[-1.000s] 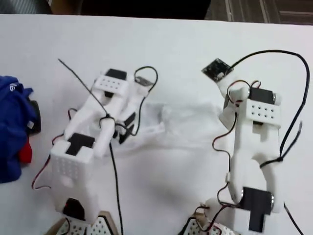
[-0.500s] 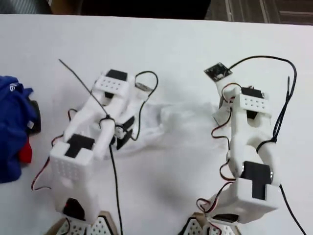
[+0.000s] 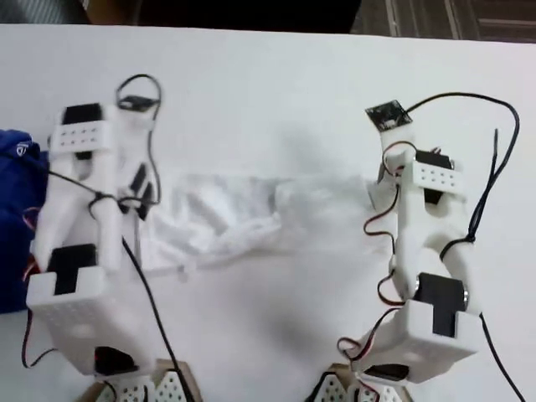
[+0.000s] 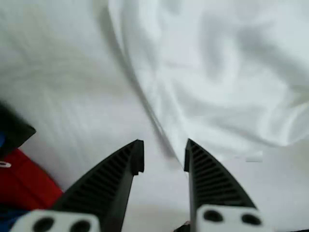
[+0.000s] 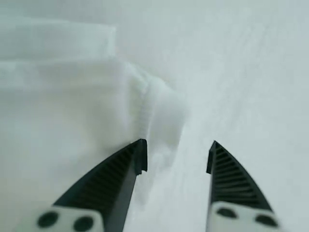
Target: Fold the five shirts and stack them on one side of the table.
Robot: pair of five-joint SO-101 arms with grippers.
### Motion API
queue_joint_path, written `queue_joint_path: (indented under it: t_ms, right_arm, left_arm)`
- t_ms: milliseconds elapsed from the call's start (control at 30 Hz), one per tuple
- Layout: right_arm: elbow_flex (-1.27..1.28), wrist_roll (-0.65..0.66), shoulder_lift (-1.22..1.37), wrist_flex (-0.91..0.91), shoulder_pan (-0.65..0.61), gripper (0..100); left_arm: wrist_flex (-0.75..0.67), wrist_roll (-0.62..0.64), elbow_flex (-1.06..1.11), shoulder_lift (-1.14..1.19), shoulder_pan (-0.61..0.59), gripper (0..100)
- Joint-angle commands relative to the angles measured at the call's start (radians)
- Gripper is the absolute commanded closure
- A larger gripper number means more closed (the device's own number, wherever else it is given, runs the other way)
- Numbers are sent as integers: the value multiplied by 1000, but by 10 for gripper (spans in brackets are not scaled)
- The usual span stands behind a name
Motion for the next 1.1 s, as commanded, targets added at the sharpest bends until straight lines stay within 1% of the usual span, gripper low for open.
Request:
queue_joint_path:
  t_ms: [0, 100, 233, 533, 700, 767, 900, 933, 1067]
  right_arm:
    - [-6, -38, 22, -45, 8, 785]
    - [-6, -44, 74, -68, 10, 785]
    - [-6, -44, 140, -94, 12, 785]
    - [-6, -44, 139, -97, 12, 786]
    - [3, -43, 136, -101, 12, 786]
    - [18, -43, 130, -119, 12, 786]
    - [25, -43, 125, -125, 12, 785]
    - [29, -43, 117, -127, 12, 785]
    - [32, -41, 99, -125, 12, 784]
  left_arm:
    - [-23, 3, 2, -44, -18, 779]
    - [-64, 37, -1, 21, -15, 775]
    - [-110, 52, -8, 126, -25, 778]
    - [-209, 52, -8, 253, -32, 778]
    - [-213, 46, -10, 319, -32, 779]
    - [-210, 44, -12, 344, -32, 809]
    - [-147, 44, -93, 396, -31, 961]
    - [-124, 44, -120, 413, -31, 980]
    - [-18, 44, -257, 489, -34, 974]
